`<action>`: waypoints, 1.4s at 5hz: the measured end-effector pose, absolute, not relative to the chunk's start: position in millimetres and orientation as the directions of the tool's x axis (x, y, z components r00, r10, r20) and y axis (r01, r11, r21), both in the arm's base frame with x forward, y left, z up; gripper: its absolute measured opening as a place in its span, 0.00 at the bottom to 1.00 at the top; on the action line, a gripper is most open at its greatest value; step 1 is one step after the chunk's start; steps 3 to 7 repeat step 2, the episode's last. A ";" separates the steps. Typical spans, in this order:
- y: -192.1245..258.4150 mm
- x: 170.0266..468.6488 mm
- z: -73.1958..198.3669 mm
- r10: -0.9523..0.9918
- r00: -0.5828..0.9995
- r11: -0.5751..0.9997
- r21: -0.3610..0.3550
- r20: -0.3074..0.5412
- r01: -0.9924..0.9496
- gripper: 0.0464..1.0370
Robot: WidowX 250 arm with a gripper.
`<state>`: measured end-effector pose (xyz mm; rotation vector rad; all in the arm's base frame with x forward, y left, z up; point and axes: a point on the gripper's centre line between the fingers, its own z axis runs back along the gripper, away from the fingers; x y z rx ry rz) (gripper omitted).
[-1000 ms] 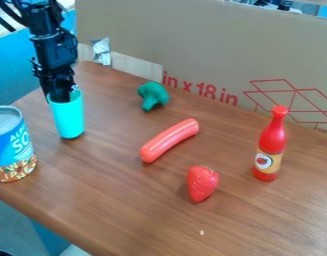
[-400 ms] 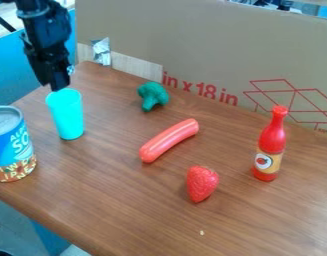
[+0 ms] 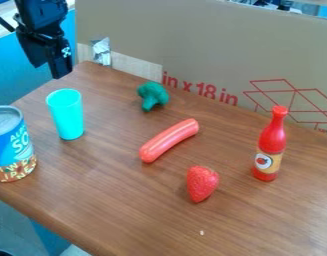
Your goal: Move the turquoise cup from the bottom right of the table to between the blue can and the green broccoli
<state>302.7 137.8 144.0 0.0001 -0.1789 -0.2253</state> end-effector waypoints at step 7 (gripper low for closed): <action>64.8 281.1 174.5 -0.354 0.933 0.935 0.058 0.070 0.351 0.96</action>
